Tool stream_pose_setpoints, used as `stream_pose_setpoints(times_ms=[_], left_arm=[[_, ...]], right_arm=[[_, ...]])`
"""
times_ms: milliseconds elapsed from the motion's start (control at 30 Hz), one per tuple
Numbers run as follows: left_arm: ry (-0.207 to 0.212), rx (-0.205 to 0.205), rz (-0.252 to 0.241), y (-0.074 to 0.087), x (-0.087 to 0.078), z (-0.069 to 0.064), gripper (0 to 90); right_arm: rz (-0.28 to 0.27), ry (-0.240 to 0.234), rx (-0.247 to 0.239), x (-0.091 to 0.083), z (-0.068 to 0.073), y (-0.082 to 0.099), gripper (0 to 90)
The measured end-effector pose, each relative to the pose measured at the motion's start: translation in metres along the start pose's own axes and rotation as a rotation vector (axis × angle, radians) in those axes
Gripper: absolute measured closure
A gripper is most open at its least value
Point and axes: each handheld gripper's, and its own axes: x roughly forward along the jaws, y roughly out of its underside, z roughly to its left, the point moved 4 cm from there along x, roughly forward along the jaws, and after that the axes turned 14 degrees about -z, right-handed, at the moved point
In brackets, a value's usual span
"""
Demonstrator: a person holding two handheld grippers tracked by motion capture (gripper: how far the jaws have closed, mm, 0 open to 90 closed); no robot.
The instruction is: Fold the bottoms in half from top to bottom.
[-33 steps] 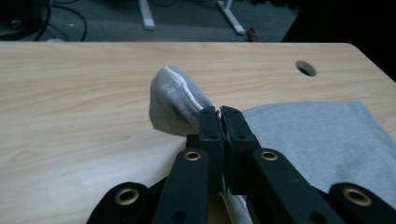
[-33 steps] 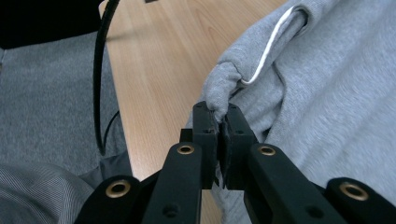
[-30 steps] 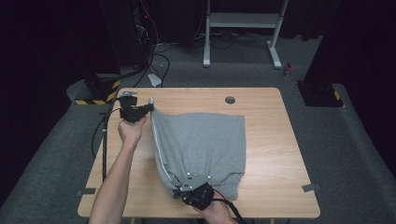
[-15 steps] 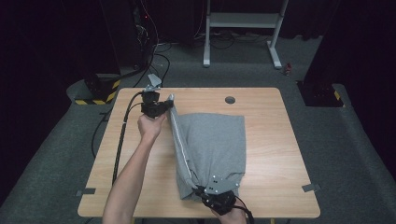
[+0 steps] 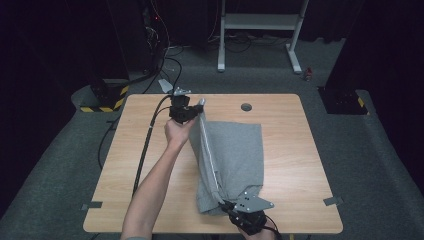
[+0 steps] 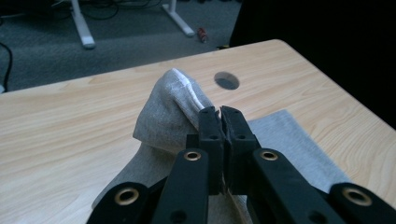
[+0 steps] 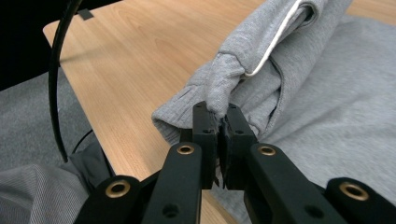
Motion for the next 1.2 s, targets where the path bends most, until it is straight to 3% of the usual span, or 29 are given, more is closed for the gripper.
stream_pose_setpoints(times_ms=[267, 767, 867, 1000, 1100, 1200], left_arm=[[0.041, 0.019, -0.005, -0.008, 0.016, -0.025, 87.5], [0.104, 0.026, 0.008, 0.001, 0.062, -0.07, 87.5], [0.113, 0.034, 0.017, 0.006, 0.073, -0.082, 87.5], [0.117, 0.076, 0.022, 0.015, 0.087, -0.092, 87.5], [0.129, 0.069, 0.034, 0.024, 0.097, -0.098, 87.5], [0.135, 0.072, 0.05, 0.033, 0.107, -0.105, 87.4]], right_arm=[[-0.03, 0.038, 0.012, -0.017, -0.006, 0.001, 86.0], [-0.022, 0.133, 0.028, -0.046, -0.022, 0.015, 85.9], [-0.014, 0.148, 0.045, -0.05, -0.026, 0.022, 85.9], [0.003, 0.177, 0.072, -0.056, -0.033, 0.033, 85.9], [0.027, 0.201, 0.099, -0.062, -0.039, 0.042, 85.9], [0.049, 0.236, 0.089, -0.067, -0.042, 0.047, 85.9]])
